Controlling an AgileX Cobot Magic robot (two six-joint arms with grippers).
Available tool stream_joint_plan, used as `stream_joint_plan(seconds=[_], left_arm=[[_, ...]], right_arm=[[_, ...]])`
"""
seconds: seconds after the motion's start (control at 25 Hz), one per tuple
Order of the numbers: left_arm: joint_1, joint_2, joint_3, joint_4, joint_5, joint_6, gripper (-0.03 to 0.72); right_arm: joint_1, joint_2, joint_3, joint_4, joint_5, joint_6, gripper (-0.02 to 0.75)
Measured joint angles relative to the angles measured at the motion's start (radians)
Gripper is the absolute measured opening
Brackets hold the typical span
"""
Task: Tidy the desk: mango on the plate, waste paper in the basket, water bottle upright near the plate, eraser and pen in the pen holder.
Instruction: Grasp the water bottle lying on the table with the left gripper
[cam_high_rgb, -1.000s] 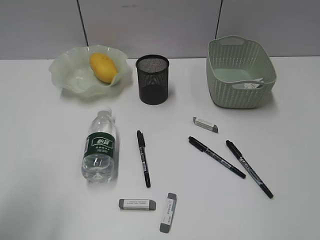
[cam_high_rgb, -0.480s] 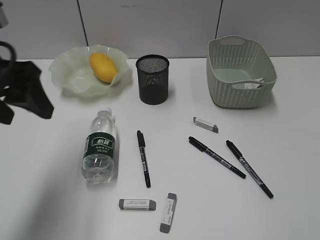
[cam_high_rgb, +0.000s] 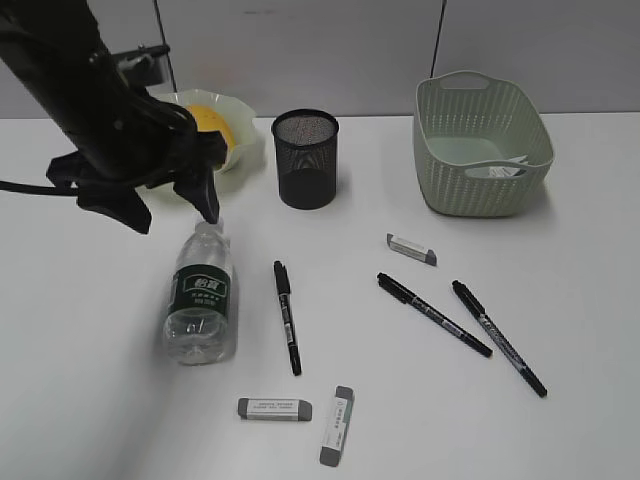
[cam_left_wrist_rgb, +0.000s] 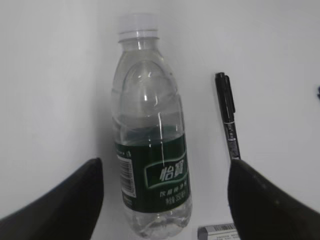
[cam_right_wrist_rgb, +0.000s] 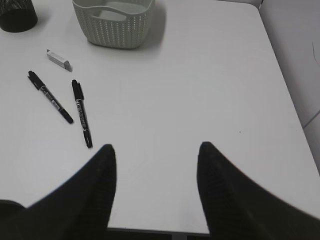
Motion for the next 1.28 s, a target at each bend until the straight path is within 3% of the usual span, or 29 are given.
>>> stream_joint_plan(seconds=[0.36,0.84,0.96,1.12,1.28], left_arm=[[0.000,0.127,0.000,-0.023,-0.067,-0.009,0.677],[0.011,0.232,-0.002,0.010,-0.142,-0.010,0.680],[0.011,0.233,-0.002,0.009,-0.159,-0.010,0.646],[0.011,0.230,-0.002,0.019,-0.153,-0.003,0.461],[0.012,0.214,-0.002,0.068,-0.123,0.014,0.463]], right_arm=[[0.000,0.000,0.000,0.000,-0.001,0.000,0.417],[0.000,0.000,0.000,0.000,-0.001,0.000,0.406],[0.000,0.000,0.000,0.000,-0.001,0.000,0.406],[0.000,0.000,0.000,0.000,-0.001,0.000,0.405],[0.000,0.000,0.001,0.000,-0.001,0.000,0.405]])
